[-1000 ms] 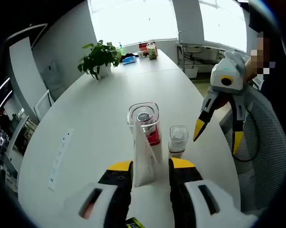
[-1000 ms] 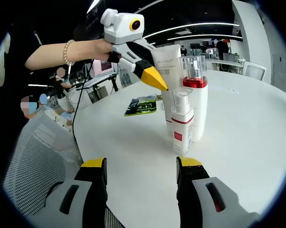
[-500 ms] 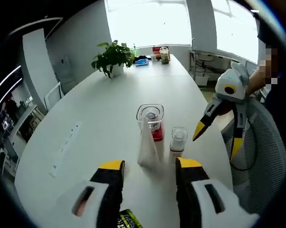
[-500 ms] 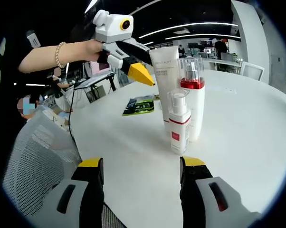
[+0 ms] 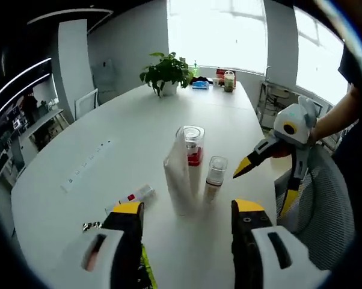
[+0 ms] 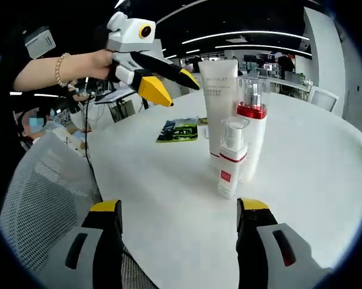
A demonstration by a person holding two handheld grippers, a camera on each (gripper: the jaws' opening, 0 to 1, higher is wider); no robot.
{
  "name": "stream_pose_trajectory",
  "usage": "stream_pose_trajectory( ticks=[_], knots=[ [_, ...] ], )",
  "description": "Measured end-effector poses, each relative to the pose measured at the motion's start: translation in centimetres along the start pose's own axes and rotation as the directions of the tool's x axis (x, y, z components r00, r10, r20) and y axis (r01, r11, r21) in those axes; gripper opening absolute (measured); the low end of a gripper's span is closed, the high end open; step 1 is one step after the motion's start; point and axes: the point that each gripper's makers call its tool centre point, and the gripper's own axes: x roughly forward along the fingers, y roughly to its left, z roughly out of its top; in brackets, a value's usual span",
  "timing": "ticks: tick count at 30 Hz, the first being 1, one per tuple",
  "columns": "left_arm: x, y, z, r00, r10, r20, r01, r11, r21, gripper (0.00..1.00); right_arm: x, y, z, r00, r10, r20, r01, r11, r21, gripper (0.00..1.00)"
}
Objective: Arrange the skincare products in the storage area until every visible bottle or jar stands upright without overlapping.
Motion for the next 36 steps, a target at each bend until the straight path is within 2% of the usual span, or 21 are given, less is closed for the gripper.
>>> stream_pose_trajectory(
  ticks=[7, 15, 19, 22, 28, 36],
  knots=[
    [-1.6, -0.2, -1.7, 0.998, 0.065, -0.016, -0.066, 0.997, -0.047, 0.69, 0.1, 0.6, 0.5, 1.0, 0.028, -0.001, -0.028, 0.999, -0.033, 0.78],
    [-3.1, -1.4, -2.7, 0.995, 0.104, -0.009, -0.104, 0.988, -0.118, 0.72, -0.2, 1.1, 1.3, 0.999, 0.033, 0.02, -0.032, 0.999, -0.027, 0.81],
    [-3.8, -2.0, -3.2, 0.99, 0.14, 0.007, -0.136, 0.974, -0.179, 0.75, -0.5, 0.8, 1.6, 1.0, 0.017, 0.023, -0.016, 1.0, -0.024, 0.82],
    [-4.3, -1.4, -4.0, 0.987, 0.162, 0.007, -0.157, 0.964, -0.215, 0.76, -0.8, 0.6, 1.8, 1.0, 0.006, 0.026, -0.006, 1.0, -0.022, 0.82],
    [-5.5, -1.9, -5.1, 0.983, 0.185, 0.003, -0.178, 0.951, -0.251, 0.78, -1.1, 0.3, 1.9, 0.999, -0.023, 0.032, 0.022, 1.0, 0.012, 0.82],
    [-7.5, -1.8, -7.5, 0.98, 0.198, -0.001, -0.188, 0.931, -0.314, 0.82, -1.3, 0.1, 2.2, 0.997, -0.07, 0.031, 0.07, 0.997, 0.021, 0.84]
  ],
)
